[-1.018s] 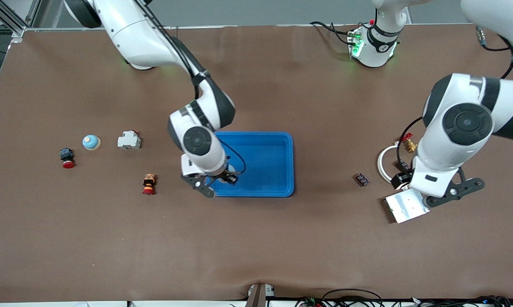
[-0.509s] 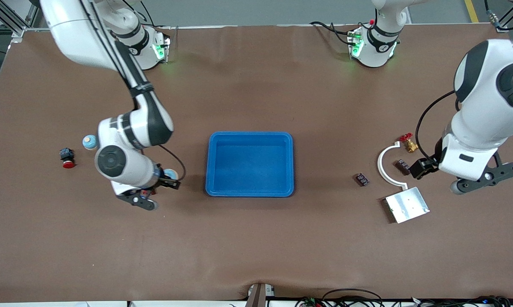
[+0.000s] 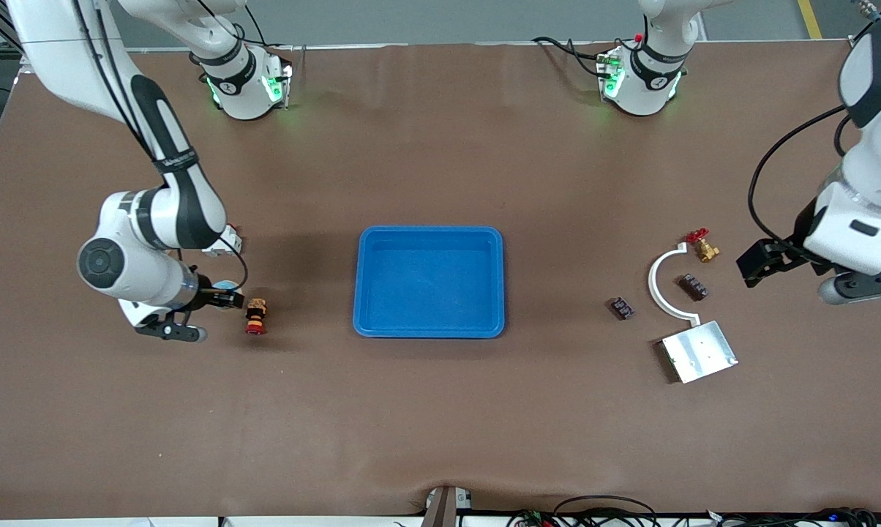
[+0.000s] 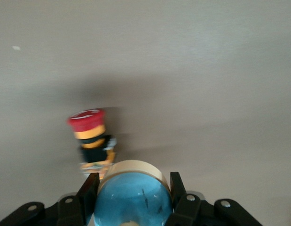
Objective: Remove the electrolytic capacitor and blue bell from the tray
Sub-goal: 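Carry the bell toward the buttons while the left gripper withdraws, then lower the bell beside the orange button and open the right gripper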
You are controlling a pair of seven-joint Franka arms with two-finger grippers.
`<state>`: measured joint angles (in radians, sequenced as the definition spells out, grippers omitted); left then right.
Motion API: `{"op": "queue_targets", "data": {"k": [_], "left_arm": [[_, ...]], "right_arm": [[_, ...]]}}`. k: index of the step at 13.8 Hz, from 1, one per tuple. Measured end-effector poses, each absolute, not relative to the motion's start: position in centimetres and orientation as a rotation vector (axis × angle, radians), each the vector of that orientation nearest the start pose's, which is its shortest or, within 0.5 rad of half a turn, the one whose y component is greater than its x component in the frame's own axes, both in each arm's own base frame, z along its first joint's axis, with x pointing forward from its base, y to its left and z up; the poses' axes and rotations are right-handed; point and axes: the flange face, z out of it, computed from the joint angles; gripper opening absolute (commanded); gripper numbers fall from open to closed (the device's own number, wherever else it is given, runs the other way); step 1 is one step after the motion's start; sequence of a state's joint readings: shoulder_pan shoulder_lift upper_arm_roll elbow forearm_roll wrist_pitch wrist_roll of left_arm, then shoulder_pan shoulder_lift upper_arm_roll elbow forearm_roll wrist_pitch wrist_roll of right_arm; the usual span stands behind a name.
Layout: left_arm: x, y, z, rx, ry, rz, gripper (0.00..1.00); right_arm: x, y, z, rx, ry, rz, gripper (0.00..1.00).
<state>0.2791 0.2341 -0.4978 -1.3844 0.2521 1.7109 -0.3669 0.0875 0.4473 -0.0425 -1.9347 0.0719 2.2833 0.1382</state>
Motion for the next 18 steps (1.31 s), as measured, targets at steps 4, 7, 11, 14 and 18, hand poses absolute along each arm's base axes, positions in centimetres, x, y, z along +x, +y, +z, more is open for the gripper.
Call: {"op": "queue_targets", "data": {"k": [4,7,11,14,18], "left_arm": [[60.8,-4.3,63.8,-3.091,-0.199,-0.249,1.0],[57.4,-3.7,65.1,-3.11,-0.173,-0.215,1.0],[52.8,-3.6,65.4,-3.107,-0.131,-0.164,1.0],[51.7,-3.1,65.5,-3.107,-0.111,-0.148,1.0],[51.7,-3.4,65.1,-3.109,-0.101,-0.135,1.0]], "right_arm": [[59.5,-1.2,22.0,-3.109,0.158,0.077,0.0],[58.9,-1.8,21.2,-3.11,0.138,0.082,0.0],[58.6,-2.7,20.4,-3.109,0.143,0.104,0.0],[58.5,-3.3,19.3,-3.109,0.157,0.124,0.0],[58.8,-3.5,18.2,-3.11,0.161,0.13,0.0]]}}
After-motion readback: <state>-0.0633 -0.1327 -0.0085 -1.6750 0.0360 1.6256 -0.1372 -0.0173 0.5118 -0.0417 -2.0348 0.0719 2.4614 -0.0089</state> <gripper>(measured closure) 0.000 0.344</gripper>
